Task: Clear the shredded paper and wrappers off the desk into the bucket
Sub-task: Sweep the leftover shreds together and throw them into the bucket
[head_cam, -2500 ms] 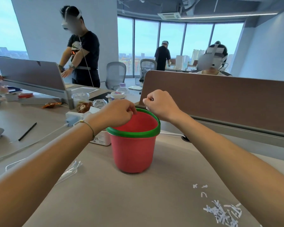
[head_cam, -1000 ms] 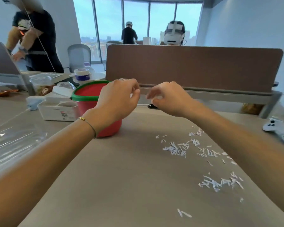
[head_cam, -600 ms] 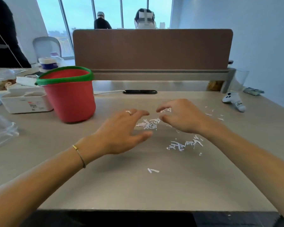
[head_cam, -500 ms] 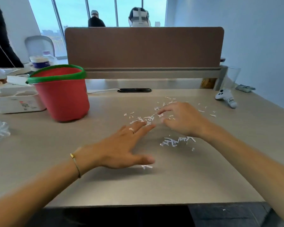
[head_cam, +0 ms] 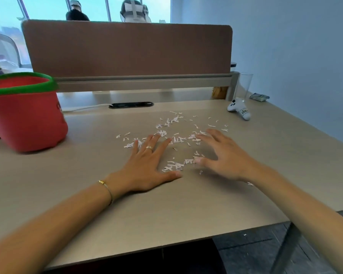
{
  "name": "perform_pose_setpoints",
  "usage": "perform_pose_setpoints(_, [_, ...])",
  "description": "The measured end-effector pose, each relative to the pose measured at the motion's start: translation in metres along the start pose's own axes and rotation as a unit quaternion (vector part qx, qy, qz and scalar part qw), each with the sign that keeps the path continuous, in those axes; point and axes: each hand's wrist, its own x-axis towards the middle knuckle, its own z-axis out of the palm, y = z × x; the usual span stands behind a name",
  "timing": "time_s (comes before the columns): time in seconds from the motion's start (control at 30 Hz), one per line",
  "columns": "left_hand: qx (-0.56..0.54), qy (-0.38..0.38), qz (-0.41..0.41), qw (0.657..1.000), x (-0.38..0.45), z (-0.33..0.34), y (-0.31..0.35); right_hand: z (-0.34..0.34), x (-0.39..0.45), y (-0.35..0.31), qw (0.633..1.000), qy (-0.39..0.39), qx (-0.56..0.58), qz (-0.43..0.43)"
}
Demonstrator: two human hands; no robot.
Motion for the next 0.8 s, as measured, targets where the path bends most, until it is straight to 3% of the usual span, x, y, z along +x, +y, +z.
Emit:
perform_pose_setpoints(0.2, [0.017, 0.031, -0.096, 0.995, 0.046, 0.006, -0.016, 0.016, -0.022, 0.023, 0.993, -0.084, -0.07, 0.043])
perform_pose_setpoints(0.4, [0.019, 0.026, -0.166, 0.986, 0.057, 0.002, -0.037, 0.034, 0.007, 0.016, 0.993, -0.091, -0.074, 0.021])
perform_pose_setpoints(0.6, [-0.083, -0.024, -0.052, 0.995, 0.07, 0.002, -0.051, 0.043, 0.069, 0.002, 0.994, -0.089, -0.068, 0.001])
perform_pose_setpoints(0.8, [-0.049, 0.007, 0.01, 0.999, 0.107, 0.002, -0.067, 0.045, 0.126, 0.002, 0.995, -0.083, -0.055, -0.018])
